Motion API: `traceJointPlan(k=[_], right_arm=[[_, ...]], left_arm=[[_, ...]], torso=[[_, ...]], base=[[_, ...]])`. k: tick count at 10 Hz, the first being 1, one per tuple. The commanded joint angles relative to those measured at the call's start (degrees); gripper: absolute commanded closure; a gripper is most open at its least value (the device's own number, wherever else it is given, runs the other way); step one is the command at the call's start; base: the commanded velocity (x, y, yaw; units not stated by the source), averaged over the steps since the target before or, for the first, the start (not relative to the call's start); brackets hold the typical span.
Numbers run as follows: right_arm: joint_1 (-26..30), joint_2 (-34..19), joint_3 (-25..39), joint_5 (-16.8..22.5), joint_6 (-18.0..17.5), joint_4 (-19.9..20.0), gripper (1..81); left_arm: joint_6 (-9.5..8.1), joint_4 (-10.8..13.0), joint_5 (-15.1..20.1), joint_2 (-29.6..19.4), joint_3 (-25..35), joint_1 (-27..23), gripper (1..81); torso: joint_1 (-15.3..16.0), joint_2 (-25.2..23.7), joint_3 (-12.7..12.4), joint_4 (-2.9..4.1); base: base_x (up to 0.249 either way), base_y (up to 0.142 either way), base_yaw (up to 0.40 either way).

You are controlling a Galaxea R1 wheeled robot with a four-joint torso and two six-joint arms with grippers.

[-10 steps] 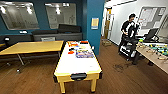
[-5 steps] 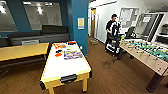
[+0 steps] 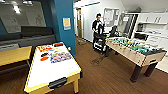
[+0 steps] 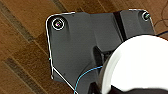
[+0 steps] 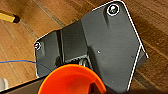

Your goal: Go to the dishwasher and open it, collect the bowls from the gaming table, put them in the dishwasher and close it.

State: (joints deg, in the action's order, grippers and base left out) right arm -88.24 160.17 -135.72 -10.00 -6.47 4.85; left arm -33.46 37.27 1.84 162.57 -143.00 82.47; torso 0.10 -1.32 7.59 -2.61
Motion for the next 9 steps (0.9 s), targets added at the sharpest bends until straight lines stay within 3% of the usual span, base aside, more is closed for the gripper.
traceJointPlan(k=[1, 7, 8, 9], right_arm=[[1.8, -0.8, -0.4, 3.2, 0.0, -0.9, 81.1], [1.5, 0.4, -3.5, 3.2, 0.0, -0.5, 81.1], [1.5, 0.4, -3.4, 3.2, 0.0, -0.5, 81.1], [1.6, 0.4, -3.2, 3.2, 0.0, -0.6, 81.1]], left_arm=[[-0.29, 0.4, 2.4, 0.5, -1.8, -2.6, 81.1], [0.06, 0.4, 2.4, 2.8, -5.6, -2.6, 81.1], [0.06, 0.4, 2.4, 2.6, -5.6, -2.6, 81.1], [0.06, 0.4, 2.4, 2.7, -5.8, -2.5, 81.1]], torso=[[0.0, 0.0, 0.0, 0.00], [0.0, 0.0, 0.0, 0.00], [0.0, 0.0, -1.4, 0.00], [0.0, 0.0, -4.8, 0.00]], base=[[0.000, 0.000, -0.393], [0.000, 0.000, -0.393], [0.000, 0.000, -0.393], [0.000, 0.000, -0.393]])
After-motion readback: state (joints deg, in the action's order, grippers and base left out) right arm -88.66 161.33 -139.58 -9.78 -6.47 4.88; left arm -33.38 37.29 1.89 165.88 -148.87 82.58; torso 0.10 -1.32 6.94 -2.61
